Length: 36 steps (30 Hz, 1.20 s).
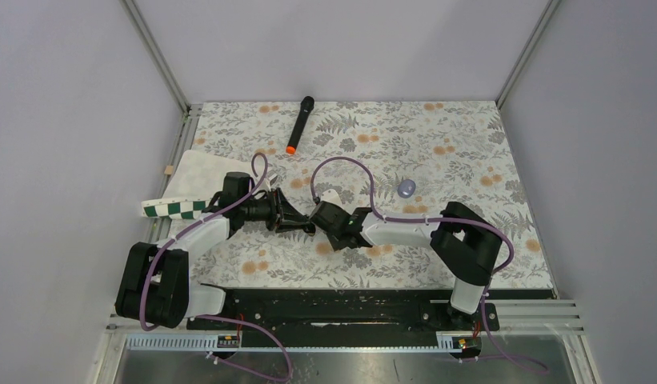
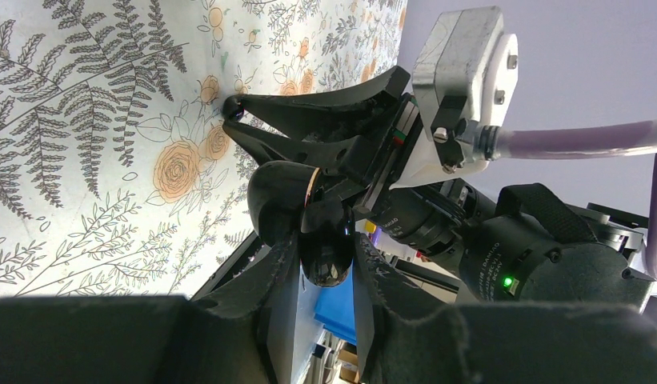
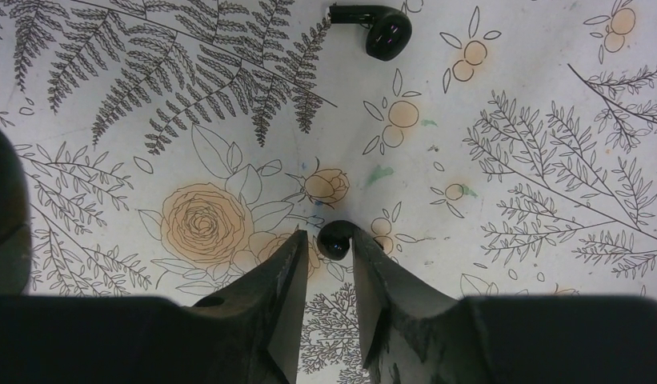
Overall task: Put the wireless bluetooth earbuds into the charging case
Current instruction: Pick up the right earbud from the center of the board.
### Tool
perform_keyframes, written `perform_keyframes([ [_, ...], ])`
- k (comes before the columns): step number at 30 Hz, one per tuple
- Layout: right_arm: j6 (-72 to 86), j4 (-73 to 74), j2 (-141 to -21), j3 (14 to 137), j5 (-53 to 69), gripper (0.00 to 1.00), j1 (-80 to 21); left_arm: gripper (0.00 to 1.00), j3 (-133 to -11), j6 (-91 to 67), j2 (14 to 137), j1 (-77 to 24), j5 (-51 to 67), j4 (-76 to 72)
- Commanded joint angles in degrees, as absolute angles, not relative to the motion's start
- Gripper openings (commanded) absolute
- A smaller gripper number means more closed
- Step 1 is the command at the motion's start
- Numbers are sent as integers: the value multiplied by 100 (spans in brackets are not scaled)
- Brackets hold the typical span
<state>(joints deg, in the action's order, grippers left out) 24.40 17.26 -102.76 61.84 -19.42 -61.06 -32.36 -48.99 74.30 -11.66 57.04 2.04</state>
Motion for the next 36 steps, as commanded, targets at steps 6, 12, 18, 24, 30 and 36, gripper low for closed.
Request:
perform_keyframes([
  [6,2466,1776,-10389,6394,-2130,31,-6082,0,-3302,-4869,7262,-1151,5761,22],
  [12,2507,1774,-10451,6383,-2107,31,-6082,0,-3303,-4869,7252,-1151,5762,26],
  [18,2507,1815,-10209,6353,-2098,20,-6082,0,-3316,-4858,7262,-1151,5765,25],
  [24,2139,1748,-9047,6245,-1044,19,-5810,0,-3710,-3471,7409,-1202,5594,1256],
  [30,1741,1469,-7883,5912,1424,19,-4947,0,-4055,-3197,7438,-1591,5724,1495],
  [36,2055,960,-7587,5857,3651,20,-4624,0,-4071,-3675,7475,-1720,6225,1047],
])
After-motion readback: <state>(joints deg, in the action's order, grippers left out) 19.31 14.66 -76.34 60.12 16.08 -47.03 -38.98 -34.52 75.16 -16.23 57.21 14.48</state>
